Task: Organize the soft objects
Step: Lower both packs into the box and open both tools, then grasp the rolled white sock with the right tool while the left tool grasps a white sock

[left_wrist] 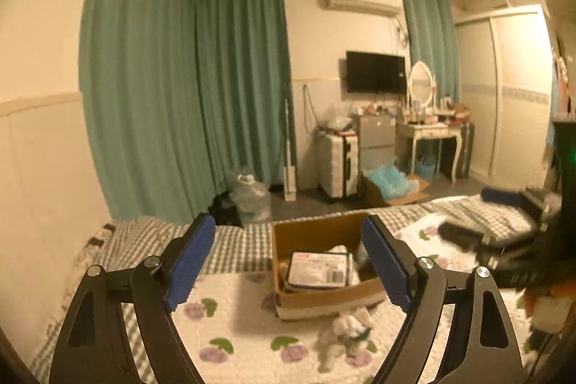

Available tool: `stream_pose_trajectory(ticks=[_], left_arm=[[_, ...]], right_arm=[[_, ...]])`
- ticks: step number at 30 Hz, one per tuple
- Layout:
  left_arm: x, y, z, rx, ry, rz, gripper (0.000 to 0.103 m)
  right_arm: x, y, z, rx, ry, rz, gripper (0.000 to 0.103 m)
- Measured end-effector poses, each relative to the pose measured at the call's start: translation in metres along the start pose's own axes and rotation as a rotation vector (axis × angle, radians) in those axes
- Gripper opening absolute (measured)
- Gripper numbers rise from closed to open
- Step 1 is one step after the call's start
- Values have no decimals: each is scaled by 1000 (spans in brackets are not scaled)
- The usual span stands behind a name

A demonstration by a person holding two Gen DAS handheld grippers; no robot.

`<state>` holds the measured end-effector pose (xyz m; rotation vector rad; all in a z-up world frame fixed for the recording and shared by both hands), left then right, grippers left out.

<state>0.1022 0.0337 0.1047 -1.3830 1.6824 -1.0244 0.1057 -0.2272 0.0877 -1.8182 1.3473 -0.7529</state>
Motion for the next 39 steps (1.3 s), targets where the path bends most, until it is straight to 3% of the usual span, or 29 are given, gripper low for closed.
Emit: stream_pose_trajectory(ticks=[5,11,16,21,24,29,32,35,36,39], left_arm=[[-1,31,-2,-47,-36,-25,85],[-5,88,50,-208,-64,-73,85],[0,133,107,-340,-65,-88,85],[1,161,143,-416,-72,-79,85],[-2,174,157,-436,-58,-82,85],[-8,186,168,-444,-46,-68,85],[-9,190,172,-444,-19,-69,85],[-6,193,174,-452,9,-68,85],[-3,194,175,-459,17,-63,85],[8,196,175,-477,53,-49,85]], right_arm=[[-18,37,2,-44,4,-44,102],[-24,66,39,-104,12,-69,102],[-19,87,90,-197,1,-53,102],[-16,110,152,-334,-18,3,100],[-21,123,187,-413,-30,4,87],[-25,142,227,-509,-48,26,78],[-26,150,240,-545,-41,24,60],[-25,153,240,-547,-28,19,44],[-24,153,237,-543,-43,31,33],[-22,151,211,-510,-24,34,33]])
Point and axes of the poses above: each gripper's, at about its wrist camera, not at the fingertips, and z roughly the way its jaws point, x to its right, y to its underside, the point moved 2 cm from there along z, roughly the way its jaws point, and after that the axes turned 9 degrees about -x, right-handed, at the moved point
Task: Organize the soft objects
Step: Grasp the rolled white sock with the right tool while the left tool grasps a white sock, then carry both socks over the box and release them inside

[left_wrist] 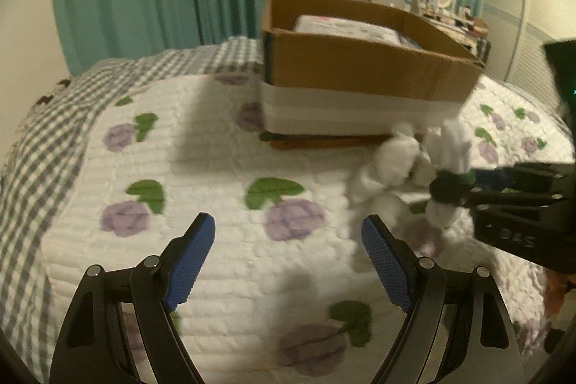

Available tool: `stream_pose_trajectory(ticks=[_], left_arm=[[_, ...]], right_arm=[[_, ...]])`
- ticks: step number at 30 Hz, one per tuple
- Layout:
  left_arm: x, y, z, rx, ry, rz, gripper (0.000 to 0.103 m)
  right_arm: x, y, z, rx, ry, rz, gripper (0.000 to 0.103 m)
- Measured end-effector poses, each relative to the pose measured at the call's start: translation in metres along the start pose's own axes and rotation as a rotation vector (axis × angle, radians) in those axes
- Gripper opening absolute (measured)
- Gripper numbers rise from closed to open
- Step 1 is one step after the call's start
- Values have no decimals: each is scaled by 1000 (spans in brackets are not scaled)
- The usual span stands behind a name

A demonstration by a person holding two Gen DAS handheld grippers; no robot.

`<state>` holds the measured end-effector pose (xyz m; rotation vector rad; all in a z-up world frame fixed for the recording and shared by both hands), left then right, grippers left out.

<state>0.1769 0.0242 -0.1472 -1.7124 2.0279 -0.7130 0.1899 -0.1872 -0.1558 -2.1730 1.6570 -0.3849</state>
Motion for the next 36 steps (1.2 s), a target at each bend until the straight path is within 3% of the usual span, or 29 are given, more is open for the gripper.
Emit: stream_pose_trajectory(ticks=[5,11,13,14,17,26,32,36], left_arm=[[31,1,12,-33,81,45,82],[57,-9,37,-68,121,64,81],[64,-13,43,-71,131,75,61],[66,-14,47,-87,139,79,43],[67,-13,54,-112,162,80,31],[57,-6,8,-66,177,47,30],[53,-14,-49,37,159,44,30],[57,-42,-82,125,132,69,30]], right_arm=[[10,4,-31,46,50,0,33],[30,0,-31,35,64,57,33],[31,-1,-29,29,63,62,33],[29,-3,-26,26,63,63,33],[32,-2,-27,29,51,70,34],[26,-3,-51,73,39,54,33],[22,-9,-90,162,12,43,33],[22,-17,-113,214,-1,30,33]])
Point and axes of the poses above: each gripper's, at about its wrist camera, not at the fingertips, and z roughly the way its jaws point, x to its right, y to its underside, the point moved 2 cm from there along z, roughly the way its jaws point, and after that the axes turned 9 degrees about -x, right-handed, at the moved point
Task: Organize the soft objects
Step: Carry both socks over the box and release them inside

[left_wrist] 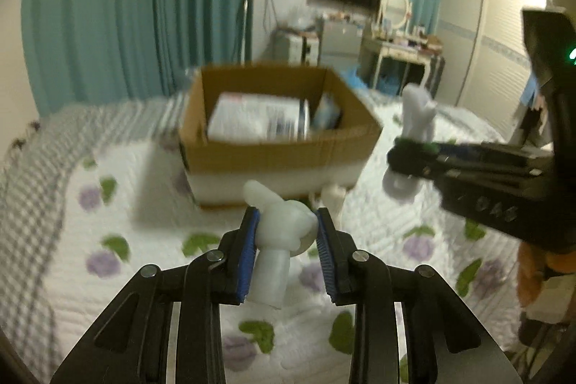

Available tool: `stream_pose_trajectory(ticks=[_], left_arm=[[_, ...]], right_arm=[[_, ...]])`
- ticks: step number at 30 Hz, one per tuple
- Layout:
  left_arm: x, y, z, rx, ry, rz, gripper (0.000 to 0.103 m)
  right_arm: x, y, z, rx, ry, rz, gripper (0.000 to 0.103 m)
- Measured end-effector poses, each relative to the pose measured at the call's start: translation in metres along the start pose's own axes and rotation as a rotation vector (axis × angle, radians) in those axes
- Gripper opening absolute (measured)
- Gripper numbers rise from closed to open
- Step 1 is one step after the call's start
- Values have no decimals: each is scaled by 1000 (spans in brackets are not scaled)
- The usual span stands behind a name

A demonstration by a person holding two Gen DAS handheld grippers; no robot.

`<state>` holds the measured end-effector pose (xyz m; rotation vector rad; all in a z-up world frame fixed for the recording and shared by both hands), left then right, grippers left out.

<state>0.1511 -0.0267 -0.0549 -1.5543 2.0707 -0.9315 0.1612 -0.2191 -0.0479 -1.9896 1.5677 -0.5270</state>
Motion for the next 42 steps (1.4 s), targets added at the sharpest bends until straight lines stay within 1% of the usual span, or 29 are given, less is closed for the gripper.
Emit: stream_pose_trajectory(ticks=[3,5,8,10,13,15,18,20,22,25,27,29,31,33,35,39,41,42], left_arm=[[2,-21,-11,50,-29,33,30],[2,-34,-15,76,-39,45,30],[2,-57,-14,110,-53,56,30],[0,-71,-12,128,-62,66,30],[0,-92,3,136,-76,76,30],[-2,-105,15,131,-73,72,30],[-7,-121,35,113,-66,57,30],[-9,-129,47,103,-74,53,30],[-12,-134,58,96,-95,53,30],[-20,-142,79,75,-100,53,30],[-27,-147,96,55,-119,51,31],[-33,-150,107,54,-138,50,31],[-38,-151,117,50,-138,49,31],[-42,-152,125,44,-133,45,35],[-42,-151,128,44,-128,42,35],[-41,-151,134,30,-143,40,35],[-39,-150,132,27,-161,41,39],[-38,-151,130,31,-172,45,49]], right_arm=[[1,-12,-12,30,-22,-8,33],[2,-25,-19,53,-15,-23,33],[5,-48,-26,82,-9,-49,33],[8,-62,-27,86,-9,-63,33],[15,-84,-27,93,23,-91,33],[21,-97,-24,96,27,-97,33],[29,-116,-9,92,62,-115,33],[32,-125,5,77,59,-119,33],[33,-133,20,61,59,-126,33],[31,-143,43,46,60,-148,33],[31,-148,58,37,63,-159,33],[33,-151,71,26,57,-155,33],[37,-154,82,19,49,-145,34],[41,-156,91,13,34,-140,34],[42,-155,96,11,25,-143,34],[39,-155,104,2,9,-151,35],[39,-155,106,-6,9,-154,39],[38,-154,106,-5,15,-158,46]])
Point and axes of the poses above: each gripper's, at about its wrist camera, not at the fingertips, and z roughly the way its jaws point, x to its right, y to its underside, the point moved 2 cm from there along z, roughly the way its jaws point, and after that the axes turned 9 degrees about -x, right-handed, at the moved point
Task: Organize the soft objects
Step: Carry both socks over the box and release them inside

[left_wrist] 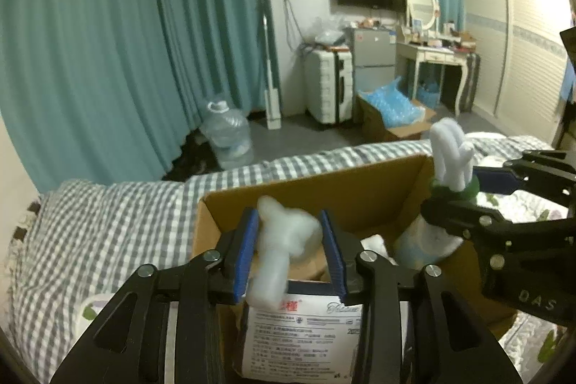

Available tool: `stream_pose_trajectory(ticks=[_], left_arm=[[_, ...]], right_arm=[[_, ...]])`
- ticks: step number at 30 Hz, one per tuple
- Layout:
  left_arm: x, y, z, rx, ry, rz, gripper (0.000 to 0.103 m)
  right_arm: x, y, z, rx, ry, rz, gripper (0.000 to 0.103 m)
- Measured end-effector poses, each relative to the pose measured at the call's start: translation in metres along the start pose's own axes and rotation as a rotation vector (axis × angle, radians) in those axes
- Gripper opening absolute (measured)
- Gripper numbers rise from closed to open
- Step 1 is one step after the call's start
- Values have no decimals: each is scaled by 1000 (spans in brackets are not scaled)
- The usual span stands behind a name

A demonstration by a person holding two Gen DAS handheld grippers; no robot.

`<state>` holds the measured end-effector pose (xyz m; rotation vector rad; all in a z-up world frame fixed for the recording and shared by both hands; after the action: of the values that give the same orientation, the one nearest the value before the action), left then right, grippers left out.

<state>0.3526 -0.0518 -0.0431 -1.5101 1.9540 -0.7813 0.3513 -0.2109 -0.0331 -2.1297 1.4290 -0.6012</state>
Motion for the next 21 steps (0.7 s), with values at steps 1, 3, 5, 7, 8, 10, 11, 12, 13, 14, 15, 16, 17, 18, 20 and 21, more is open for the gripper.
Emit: stream_pose_trajectory(ticks=[1,3,5,7,8,10,11,12,13,14,15,16,17,18,20,21], left_arm=[[0,-1,-2,7,-13,4,56],[-2,-3,-10,29,-40,2,72],[-7,-8,-21,42,-45,-7,72],[-14,-12,-31,46,-54,-24,72],[-16,-15,-38,53,-58,-28,72],[-21,-19,-59,78,-70,-32,72],[-23,-21,-70,91,-72,-31,72],[-25,-23,-83,109,-77,-28,72],[-26,-23,-100,130,-84,-25,73],[-27,-24,-115,149,-90,-24,73],[-29,-24,-137,176,-93,-25,74],[-29,-23,-152,194,-92,-27,78],[-31,-23,-168,214,-91,-30,86],[-32,-22,-185,238,-93,-35,86],[-34,-20,-221,274,-113,-39,86],[-34,-18,-234,286,-119,-43,86]], right_arm=[[0,1,-1,4,6,-1,52],[0,0,-7,16,15,1,70],[2,1,-16,24,20,5,74],[1,1,-25,27,34,8,74],[0,2,-31,30,40,9,74],[-2,3,-46,43,40,15,75],[-4,4,-57,54,37,19,77],[-6,5,-72,75,37,24,79],[-8,6,-84,90,40,27,79],[-11,7,-98,105,41,29,80],[-14,8,-115,123,41,33,84],[-16,9,-128,135,43,33,86],[-20,11,-144,156,45,32,90],[-23,15,-162,180,51,31,93],[-30,21,-194,214,61,22,95],[-32,22,-208,229,68,18,95]])
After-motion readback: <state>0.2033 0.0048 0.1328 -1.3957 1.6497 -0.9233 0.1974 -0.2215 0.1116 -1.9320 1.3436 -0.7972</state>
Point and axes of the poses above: each gripper's, at about its wrist camera, not at the fingertips, and z roughly the way its jaws point, x to its right, y to its underside, the point moved 2 cm from there along z, roughly the way its jaws point, and after that the axes turned 9 degrees about -x, right-handed, at the moved point
